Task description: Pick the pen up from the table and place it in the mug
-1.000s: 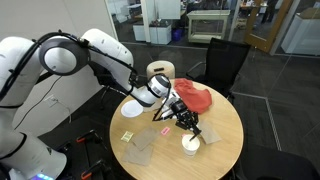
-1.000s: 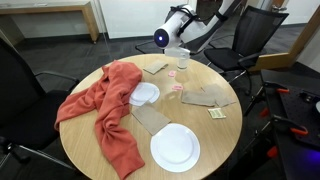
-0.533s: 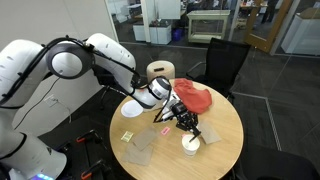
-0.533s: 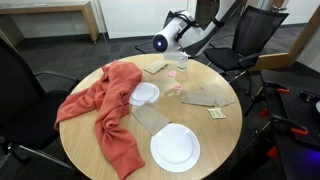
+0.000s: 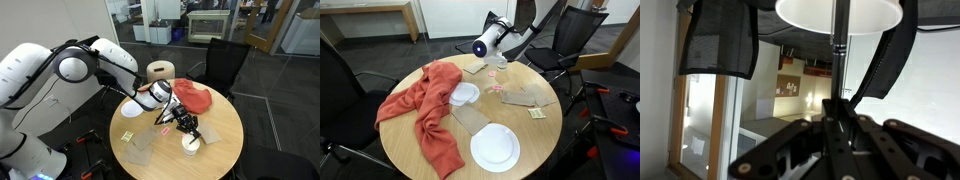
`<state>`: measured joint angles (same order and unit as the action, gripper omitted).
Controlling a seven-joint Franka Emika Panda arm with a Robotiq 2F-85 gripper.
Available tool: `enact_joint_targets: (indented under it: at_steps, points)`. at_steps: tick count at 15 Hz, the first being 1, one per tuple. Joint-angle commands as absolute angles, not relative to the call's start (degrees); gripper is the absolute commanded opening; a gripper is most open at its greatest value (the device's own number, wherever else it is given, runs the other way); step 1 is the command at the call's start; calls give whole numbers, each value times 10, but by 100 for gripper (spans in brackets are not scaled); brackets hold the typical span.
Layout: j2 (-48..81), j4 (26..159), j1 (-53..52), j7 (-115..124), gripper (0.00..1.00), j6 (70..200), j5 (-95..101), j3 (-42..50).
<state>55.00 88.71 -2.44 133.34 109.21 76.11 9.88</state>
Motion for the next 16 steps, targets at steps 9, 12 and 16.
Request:
enact_joint_targets:
  at_steps: [9,12,16]
  points:
    - [600,836,-13,1327,3,1075,755,82]
    - [608,828,-14,1325,3,1075,752,80]
    - [616,821,-16,1321,37,1073,747,78]
